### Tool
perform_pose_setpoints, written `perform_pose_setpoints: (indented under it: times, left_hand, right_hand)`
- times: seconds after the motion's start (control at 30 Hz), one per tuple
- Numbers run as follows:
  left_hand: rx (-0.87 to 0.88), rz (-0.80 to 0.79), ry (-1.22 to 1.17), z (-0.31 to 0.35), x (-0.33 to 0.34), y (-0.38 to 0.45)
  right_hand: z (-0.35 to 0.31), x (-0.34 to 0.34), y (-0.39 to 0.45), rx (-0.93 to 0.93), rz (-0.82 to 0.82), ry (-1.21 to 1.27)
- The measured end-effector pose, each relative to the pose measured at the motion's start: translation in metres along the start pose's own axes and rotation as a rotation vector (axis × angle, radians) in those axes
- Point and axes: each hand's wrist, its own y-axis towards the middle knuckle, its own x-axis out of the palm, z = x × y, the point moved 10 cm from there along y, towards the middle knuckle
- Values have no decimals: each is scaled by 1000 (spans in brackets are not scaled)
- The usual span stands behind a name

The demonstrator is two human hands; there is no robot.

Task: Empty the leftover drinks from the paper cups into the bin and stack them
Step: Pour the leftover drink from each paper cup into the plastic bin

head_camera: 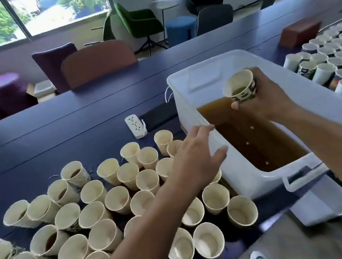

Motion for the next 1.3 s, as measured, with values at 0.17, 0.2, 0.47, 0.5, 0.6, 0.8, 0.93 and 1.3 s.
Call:
perform_pose_setpoints:
  times: [0.17, 0.2, 0.47, 0.5, 0.6, 0.8, 0.93, 1.3]
  left_hand:
    - [66, -81, 61, 6, 34, -3]
    - [64, -97, 70, 6, 40, -2]
    - [91, -136, 161, 5, 51, 4]
    - [93, -143, 168, 5, 51, 4]
    - [97, -164, 189, 7, 53, 3]
    - [71, -212, 231, 7, 55, 1]
    - [68, -232, 262, 7, 55, 1]
    - [73, -232, 278, 8, 56, 2]
  right_hand:
    - [28, 20, 3, 87, -38, -99]
    - [32, 23, 3, 94, -42, -95]
    - [43, 40, 1, 119, -120, -141]
    - [43, 40, 1, 122, -117, -137]
    - [44, 40, 3, 133, -107, -128]
    - [51, 42, 5, 133, -137, -169]
    - [52, 45, 5, 123, -147, -196]
    - [55, 46, 7, 91, -130, -274]
